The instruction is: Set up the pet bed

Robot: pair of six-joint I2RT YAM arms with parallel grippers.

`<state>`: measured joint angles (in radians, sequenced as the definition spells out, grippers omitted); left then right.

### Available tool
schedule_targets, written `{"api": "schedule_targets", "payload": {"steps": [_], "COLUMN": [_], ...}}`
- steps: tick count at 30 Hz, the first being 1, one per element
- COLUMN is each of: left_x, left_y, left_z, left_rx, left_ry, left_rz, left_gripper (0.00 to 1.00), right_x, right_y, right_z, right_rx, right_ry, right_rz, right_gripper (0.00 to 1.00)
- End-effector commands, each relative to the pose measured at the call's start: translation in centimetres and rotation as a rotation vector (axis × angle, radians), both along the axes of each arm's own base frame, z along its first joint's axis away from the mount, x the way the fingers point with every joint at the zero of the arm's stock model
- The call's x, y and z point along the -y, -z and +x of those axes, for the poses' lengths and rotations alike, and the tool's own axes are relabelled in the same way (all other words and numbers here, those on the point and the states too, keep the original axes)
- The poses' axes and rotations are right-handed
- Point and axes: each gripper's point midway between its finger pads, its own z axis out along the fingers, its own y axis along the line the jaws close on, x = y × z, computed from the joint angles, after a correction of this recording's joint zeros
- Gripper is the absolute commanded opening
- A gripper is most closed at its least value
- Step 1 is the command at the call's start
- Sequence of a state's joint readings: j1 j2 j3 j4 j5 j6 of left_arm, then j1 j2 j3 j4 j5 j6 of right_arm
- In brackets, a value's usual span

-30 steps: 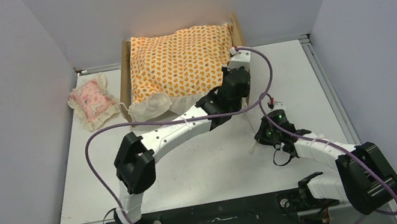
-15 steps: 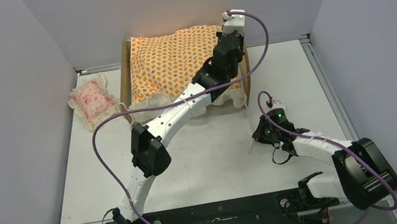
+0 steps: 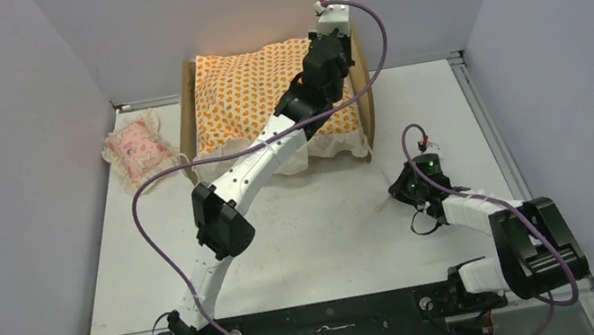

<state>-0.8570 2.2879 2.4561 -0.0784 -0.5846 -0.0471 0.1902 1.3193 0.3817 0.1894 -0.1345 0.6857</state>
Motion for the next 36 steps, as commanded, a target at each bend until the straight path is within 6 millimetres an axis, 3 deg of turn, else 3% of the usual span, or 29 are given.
{"api": "schedule_targets", "payload": {"steps": [1, 4, 8, 17, 24, 30, 36], "left_x": [-3.2, -3.9, -4.3, -7.5, -8.2, -6.0, -1.6], "left_y": [-6.0, -6.3, -6.5, -6.4, -6.2, -4.8, -4.5], "left_z": [0.0, 0.5, 0.8, 2.7, 3.6, 2.6, -2.3], "left_rx": [0.078, 0.081, 0.084, 0.066, 0.061, 0.015, -0.029], "left_ry": [-0.019, -0.029, -0.031, -0.087, -0.096, -0.005, 0.199], "left_rz": [-0.124, -0.139, -0.142, -0.162, -0.149, -0.141, -0.123], "left_gripper": [0.0, 0.0, 0.0, 0.0, 0.0, 0.0, 0.0], "right_x": [3.0, 4.0, 5.7, 6.2, 4.6, 3.0, 0.7], "right_y": [-0.3, -3.5, -5.1, -4.0, -3.1, -3.3, -4.4], "right_z": [-1.1, 0.0, -0.2, -1.9, -2.8, -1.1, 2.6], "right_rx": [-0.044, 0.044, 0.081, 0.031, -0.006, 0.023, 0.06], "right_ry": [0.106, 0.146, 0.192, 0.22, 0.162, 0.088, -0.032], "right_rz": [-0.045, -0.071, -0.133, -0.123, -0.054, -0.001, 0.047], "right_gripper": [0.05, 0.05, 0.05, 0.05, 0.05, 0.05, 0.05]}}
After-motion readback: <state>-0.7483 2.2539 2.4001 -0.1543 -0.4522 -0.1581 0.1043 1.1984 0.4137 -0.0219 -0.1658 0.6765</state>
